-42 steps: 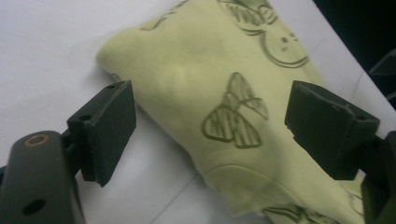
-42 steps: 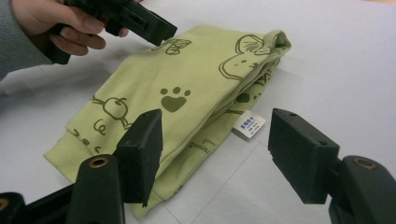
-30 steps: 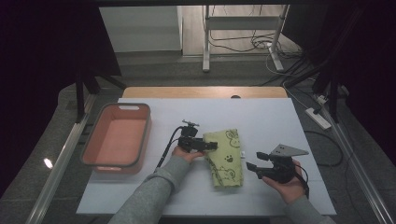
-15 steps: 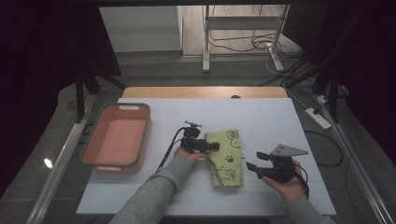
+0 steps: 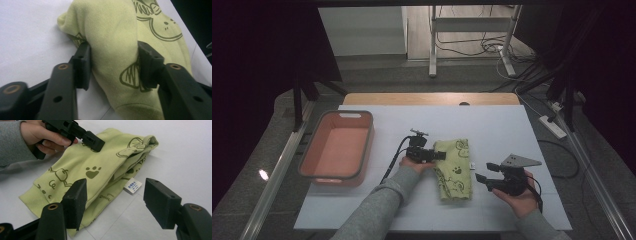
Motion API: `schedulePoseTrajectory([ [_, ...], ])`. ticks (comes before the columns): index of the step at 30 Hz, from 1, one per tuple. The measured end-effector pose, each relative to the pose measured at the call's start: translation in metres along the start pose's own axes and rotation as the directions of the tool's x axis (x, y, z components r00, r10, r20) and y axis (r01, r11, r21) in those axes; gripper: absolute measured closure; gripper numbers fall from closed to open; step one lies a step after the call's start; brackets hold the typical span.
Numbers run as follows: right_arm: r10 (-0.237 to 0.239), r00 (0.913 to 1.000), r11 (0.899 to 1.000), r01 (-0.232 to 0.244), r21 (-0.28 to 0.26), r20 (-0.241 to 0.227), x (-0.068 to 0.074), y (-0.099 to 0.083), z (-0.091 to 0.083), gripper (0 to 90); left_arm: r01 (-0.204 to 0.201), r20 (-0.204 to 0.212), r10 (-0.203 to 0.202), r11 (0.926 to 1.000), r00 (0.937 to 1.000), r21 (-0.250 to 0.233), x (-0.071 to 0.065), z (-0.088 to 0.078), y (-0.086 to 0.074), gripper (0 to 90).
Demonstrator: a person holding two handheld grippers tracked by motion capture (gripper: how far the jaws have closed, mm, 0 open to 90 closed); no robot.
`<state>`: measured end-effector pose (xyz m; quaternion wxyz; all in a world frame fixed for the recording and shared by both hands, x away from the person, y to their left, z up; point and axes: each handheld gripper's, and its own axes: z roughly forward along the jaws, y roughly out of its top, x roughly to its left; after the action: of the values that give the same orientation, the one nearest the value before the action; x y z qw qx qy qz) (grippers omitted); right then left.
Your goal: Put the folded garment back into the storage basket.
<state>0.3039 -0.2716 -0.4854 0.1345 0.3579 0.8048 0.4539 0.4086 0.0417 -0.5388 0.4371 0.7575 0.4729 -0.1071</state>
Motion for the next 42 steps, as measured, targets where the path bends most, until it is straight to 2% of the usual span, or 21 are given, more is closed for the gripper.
schedulePoseTrajectory([
  [6, -0.001, 1.0000, 1.000, 0.001, -0.001, 0.001, -0.001, 0.000, 0.000, 36.6, -0.034, -0.006, 0.033, 0.9993, 0.9994, -0.017, -0.004, -0.001, 0.000, 60.9],
  [14, 0.003, 1.0000, 1.000, -0.003, -0.003, 0.007, -0.001, -0.001, -0.001, 36.6, -0.074, -0.005, 0.074, 0.9967, 0.9972, -0.034, -0.007, -0.005, 0.000, 65.1],
  [25, 0.011, 0.9998, 1.000, -0.011, -0.004, 0.017, -0.003, -0.003, -0.003, 36.5, -0.117, 0.018, 0.119, 0.9895, 0.9928, -0.085, -0.016, -0.016, 0.001, 66.7],
  [36, 0.012, 0.9996, 1.000, -0.012, -0.007, 0.024, -0.004, -0.004, -0.004, 36.5, -0.134, 0.033, 0.139, 0.9824, 0.9897, -0.130, -0.020, -0.029, 0.003, 67.1],
  [42, 0.007, 0.9997, 1.000, -0.007, -0.001, 0.024, -0.003, -0.004, -0.002, 36.5, -0.169, 0.037, 0.177, 0.9729, 0.9835, -0.158, -0.028, -0.039, 0.003, 67.2],
])
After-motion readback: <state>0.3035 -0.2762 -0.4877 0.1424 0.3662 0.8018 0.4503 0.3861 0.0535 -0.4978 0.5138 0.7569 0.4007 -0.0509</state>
